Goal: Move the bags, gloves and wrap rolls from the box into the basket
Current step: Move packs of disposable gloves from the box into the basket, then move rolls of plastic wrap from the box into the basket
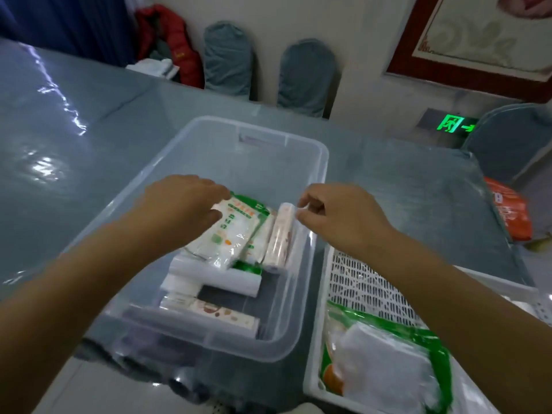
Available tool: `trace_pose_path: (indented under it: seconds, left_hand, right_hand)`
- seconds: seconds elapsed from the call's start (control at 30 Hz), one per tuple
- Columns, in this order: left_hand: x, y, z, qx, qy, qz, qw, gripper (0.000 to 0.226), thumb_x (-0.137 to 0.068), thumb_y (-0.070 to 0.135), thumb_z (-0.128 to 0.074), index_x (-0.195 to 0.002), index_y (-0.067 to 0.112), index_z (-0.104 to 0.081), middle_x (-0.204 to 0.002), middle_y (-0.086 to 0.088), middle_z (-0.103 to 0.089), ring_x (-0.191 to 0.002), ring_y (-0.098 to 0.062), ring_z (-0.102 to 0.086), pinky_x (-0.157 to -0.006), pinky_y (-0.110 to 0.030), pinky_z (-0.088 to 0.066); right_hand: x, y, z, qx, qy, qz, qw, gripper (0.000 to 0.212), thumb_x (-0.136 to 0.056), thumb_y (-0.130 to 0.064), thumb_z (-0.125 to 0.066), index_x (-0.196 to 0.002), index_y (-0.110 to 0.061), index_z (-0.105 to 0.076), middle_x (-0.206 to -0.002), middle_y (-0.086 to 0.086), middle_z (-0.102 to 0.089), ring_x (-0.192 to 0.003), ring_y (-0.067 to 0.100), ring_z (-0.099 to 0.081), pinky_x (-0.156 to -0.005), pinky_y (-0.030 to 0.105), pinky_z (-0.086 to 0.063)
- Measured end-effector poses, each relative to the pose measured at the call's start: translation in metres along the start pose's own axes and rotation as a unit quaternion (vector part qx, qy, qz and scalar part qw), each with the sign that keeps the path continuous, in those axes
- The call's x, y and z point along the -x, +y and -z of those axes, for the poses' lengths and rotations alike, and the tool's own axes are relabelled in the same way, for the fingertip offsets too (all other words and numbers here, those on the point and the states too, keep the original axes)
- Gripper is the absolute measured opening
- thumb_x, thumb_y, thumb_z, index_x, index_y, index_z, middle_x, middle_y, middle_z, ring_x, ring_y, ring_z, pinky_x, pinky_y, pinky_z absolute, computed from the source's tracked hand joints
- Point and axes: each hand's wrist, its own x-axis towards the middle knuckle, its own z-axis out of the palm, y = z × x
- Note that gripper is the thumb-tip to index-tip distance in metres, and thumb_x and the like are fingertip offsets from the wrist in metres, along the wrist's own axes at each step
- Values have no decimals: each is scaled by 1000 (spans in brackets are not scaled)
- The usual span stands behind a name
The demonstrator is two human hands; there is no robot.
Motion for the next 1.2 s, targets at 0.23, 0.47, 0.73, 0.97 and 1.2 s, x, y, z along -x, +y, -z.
trace_pose_path:
  seconds: [0.23,0.47,0.73,0.97,1.2]
  left_hand:
    - [-3,-106,-35,-93,-49,-30,994,36,-88,36,-52,-124,33,-52,-117,6,-64,-110,-19,-55,-94,-35,-44]
    - [0,-140,-60,-50,-10,-103,993,37,-86,34,-55,-124,28,-55,-114,5,-67,-112,-17,-54,-104,-30,-27]
    - [2,-146,-69,-24,28,-117,992,30,-86,30,-56,-114,26,-61,-98,5,-72,-102,-19,-59,-102,-27,-20]
    - [2,-141,-64,-74,-5,-132,988,24,-88,33,-52,-106,24,-64,-92,4,-72,-91,-17,-63,-105,-28,-24]
    - [-3,-117,-59,-170,-140,-187,957,23,-89,39,-47,-93,19,-59,-68,5,-48,-66,-16,-49,-54,-27,-33]
  right_hand:
    - [-90,-66,-113,92,-212,25,973,25,-83,-38,-57,-94,-17,-67,-97,2,-65,-88,22,-58,-66,31,-43]
    - [-78,-71,-208,174,-377,71,907,44,-84,-24,-61,-121,-7,-45,-117,14,-52,-96,31,-55,-65,33,-39]
    - [-57,-62,-228,191,-387,-7,902,80,-75,-7,-70,-136,-11,-18,-120,21,-47,-95,36,-57,-76,48,-50]
    - [-79,-81,-169,181,-341,13,922,72,-68,-42,-72,-122,-13,-33,-96,7,-59,-73,20,-51,-58,31,-40]
    - [-69,-64,-79,313,-112,118,936,50,-74,-35,-60,-118,-15,-51,-108,7,-51,-94,25,-43,-78,36,-31]
